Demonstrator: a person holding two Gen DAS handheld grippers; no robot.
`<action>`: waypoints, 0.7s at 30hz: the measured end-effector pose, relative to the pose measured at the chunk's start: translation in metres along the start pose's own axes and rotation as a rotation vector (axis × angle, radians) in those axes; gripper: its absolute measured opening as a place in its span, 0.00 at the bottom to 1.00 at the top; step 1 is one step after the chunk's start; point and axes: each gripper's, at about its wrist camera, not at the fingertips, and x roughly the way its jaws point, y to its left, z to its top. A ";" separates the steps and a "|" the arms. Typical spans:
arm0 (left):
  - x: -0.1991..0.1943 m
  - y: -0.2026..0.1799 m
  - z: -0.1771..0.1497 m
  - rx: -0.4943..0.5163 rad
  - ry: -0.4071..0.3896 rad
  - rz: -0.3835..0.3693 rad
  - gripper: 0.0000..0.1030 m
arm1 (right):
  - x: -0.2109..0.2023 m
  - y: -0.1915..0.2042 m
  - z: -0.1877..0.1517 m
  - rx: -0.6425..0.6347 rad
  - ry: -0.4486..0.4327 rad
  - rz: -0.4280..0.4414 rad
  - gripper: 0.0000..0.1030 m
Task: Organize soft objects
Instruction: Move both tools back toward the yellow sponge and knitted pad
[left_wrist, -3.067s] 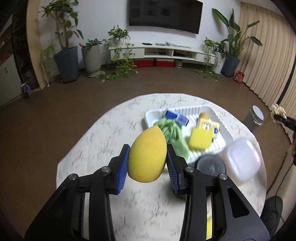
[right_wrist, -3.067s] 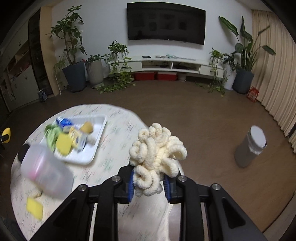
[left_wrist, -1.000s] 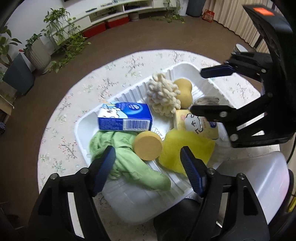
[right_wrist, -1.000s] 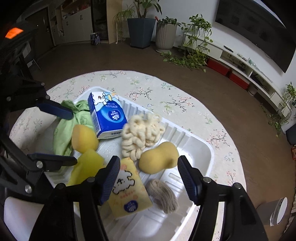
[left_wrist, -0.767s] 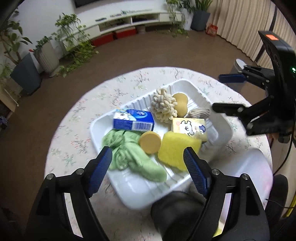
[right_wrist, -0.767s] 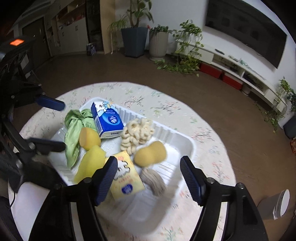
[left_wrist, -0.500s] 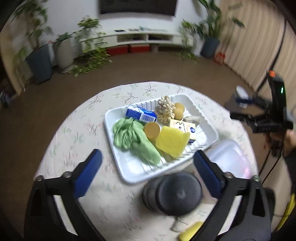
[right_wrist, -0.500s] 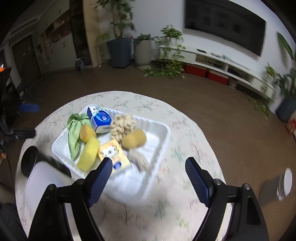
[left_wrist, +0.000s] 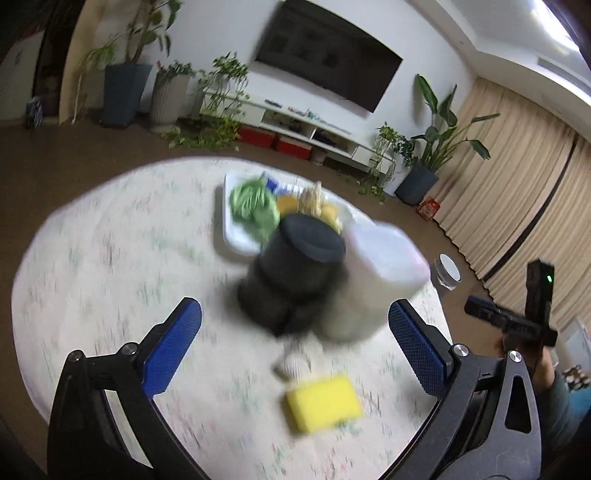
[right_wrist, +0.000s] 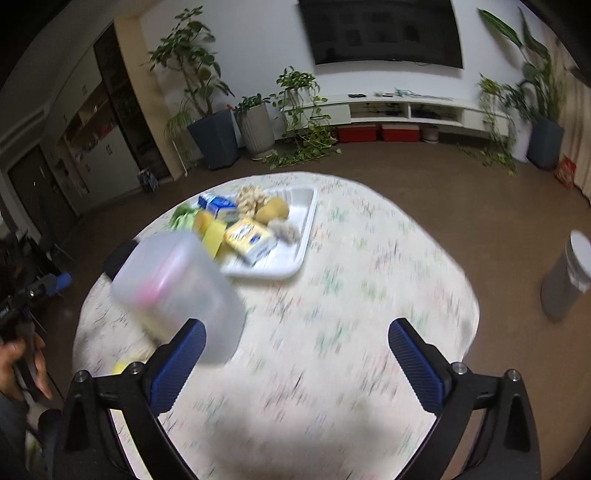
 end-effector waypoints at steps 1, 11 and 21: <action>-0.001 0.002 -0.010 -0.023 0.003 -0.001 1.00 | -0.003 0.007 -0.016 0.006 0.000 0.007 0.99; -0.013 -0.004 -0.089 -0.078 0.095 0.037 1.00 | -0.013 0.071 -0.106 -0.005 0.012 0.079 0.99; -0.047 -0.032 -0.123 -0.013 0.025 0.078 1.00 | -0.008 0.138 -0.144 -0.100 0.017 0.107 0.99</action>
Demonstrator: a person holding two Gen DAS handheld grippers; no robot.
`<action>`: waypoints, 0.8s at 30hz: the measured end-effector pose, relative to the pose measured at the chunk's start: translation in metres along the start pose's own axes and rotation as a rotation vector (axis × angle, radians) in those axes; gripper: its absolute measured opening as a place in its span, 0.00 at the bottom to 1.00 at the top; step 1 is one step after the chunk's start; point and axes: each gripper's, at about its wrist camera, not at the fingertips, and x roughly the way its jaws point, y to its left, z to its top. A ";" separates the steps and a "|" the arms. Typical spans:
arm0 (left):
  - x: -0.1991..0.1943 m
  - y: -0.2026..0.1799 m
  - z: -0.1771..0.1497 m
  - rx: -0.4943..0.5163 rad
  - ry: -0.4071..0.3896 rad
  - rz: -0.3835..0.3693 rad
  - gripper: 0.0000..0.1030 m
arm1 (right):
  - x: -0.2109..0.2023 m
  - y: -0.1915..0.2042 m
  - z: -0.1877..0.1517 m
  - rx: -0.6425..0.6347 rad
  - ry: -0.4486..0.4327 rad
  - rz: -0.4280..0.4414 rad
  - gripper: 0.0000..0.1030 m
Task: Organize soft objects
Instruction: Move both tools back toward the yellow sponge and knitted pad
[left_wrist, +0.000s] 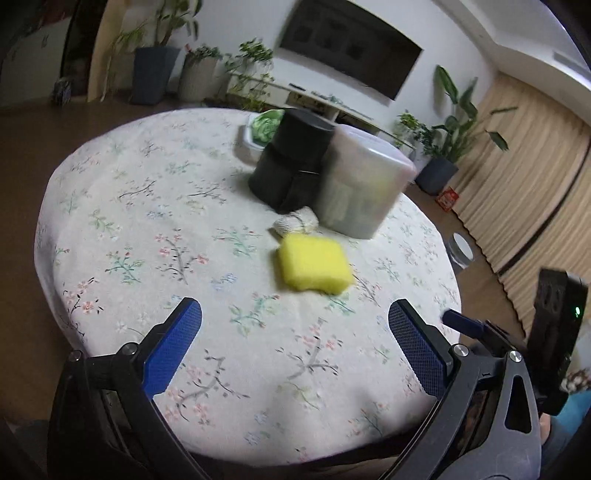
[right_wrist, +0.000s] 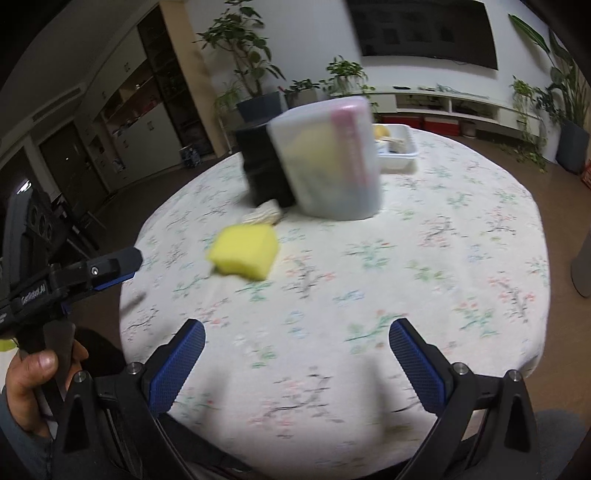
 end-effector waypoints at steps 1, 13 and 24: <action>-0.002 -0.003 0.000 0.013 -0.004 -0.009 1.00 | 0.003 0.006 0.000 -0.006 -0.002 0.000 0.99; -0.012 0.009 0.041 0.100 -0.040 0.046 1.00 | 0.050 0.036 0.035 -0.003 -0.023 -0.024 0.99; 0.016 0.040 0.062 0.044 0.036 0.038 1.00 | 0.102 0.049 0.051 0.023 0.077 -0.059 0.99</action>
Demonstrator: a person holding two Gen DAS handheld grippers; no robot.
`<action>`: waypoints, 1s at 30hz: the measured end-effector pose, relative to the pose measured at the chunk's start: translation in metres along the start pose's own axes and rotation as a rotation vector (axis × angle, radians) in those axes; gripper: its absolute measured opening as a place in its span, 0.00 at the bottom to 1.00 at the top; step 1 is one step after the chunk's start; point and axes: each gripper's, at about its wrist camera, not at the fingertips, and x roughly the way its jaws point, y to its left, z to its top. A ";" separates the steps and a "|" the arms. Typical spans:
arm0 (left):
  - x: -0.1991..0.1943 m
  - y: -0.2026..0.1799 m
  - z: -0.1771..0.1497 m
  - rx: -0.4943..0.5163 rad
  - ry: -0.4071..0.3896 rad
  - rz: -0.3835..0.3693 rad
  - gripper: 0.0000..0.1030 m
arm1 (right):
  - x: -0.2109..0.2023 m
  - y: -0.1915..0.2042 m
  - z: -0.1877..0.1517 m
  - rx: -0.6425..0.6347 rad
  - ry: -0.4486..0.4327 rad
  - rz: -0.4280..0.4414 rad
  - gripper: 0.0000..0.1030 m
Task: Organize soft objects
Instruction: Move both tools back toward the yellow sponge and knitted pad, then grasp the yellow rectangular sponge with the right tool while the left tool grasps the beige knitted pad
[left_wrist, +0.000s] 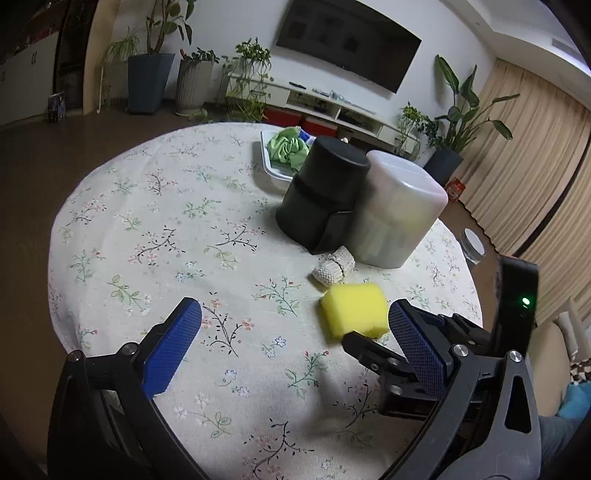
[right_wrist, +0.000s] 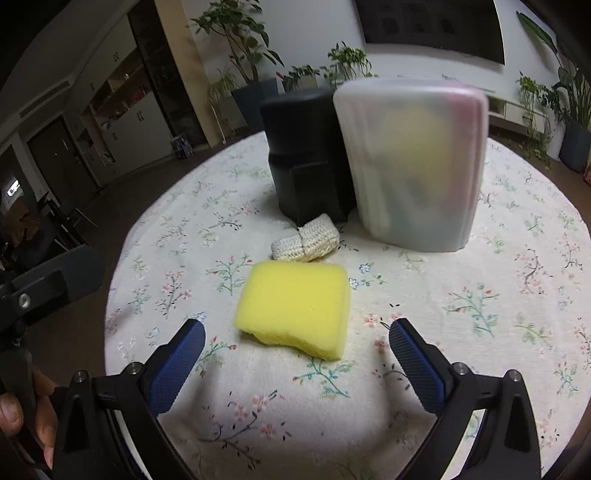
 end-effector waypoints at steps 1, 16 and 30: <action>0.002 -0.001 0.001 0.008 0.006 0.001 1.00 | 0.004 -0.001 0.002 0.006 0.013 -0.008 0.99; 0.057 -0.028 0.021 0.205 0.156 0.002 1.00 | 0.014 -0.008 0.005 -0.051 0.040 -0.025 0.83; 0.133 -0.058 0.032 0.281 0.329 -0.046 0.98 | -0.005 -0.022 -0.009 -0.077 0.034 0.008 0.65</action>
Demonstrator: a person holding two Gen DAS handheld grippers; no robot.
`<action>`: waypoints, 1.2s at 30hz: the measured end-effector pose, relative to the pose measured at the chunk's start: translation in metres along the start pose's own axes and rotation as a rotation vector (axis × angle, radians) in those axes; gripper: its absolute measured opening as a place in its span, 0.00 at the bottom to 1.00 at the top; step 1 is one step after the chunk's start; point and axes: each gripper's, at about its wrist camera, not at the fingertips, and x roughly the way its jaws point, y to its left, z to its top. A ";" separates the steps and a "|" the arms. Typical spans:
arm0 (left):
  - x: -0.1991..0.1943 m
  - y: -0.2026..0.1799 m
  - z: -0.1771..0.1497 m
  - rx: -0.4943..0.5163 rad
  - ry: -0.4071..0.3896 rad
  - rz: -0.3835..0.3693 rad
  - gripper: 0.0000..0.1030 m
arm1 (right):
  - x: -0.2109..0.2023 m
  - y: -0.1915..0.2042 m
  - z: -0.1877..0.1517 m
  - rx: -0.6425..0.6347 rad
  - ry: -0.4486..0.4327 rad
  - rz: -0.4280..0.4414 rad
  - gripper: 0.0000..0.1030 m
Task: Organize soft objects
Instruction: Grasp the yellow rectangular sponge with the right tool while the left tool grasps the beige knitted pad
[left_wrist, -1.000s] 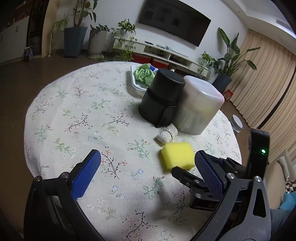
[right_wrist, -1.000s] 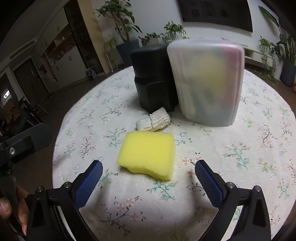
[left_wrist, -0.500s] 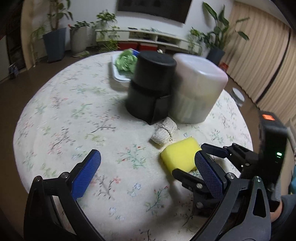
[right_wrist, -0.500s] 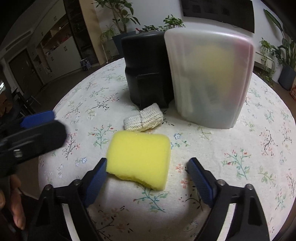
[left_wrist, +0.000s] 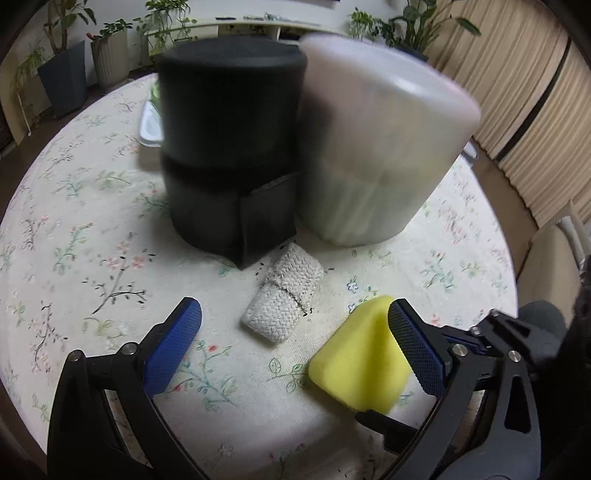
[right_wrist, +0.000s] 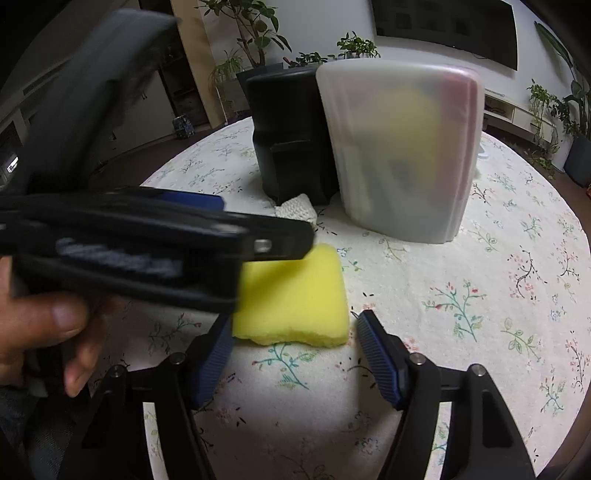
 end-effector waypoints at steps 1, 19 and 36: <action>0.003 0.001 0.000 0.000 0.002 0.000 0.98 | -0.001 0.000 -0.001 -0.006 0.000 0.002 0.64; 0.001 0.001 -0.001 -0.027 -0.028 -0.012 0.74 | -0.022 -0.006 -0.014 -0.064 0.009 -0.001 0.40; -0.020 0.037 0.004 -0.088 -0.044 -0.069 0.74 | -0.015 -0.017 0.002 -0.071 -0.017 0.004 0.81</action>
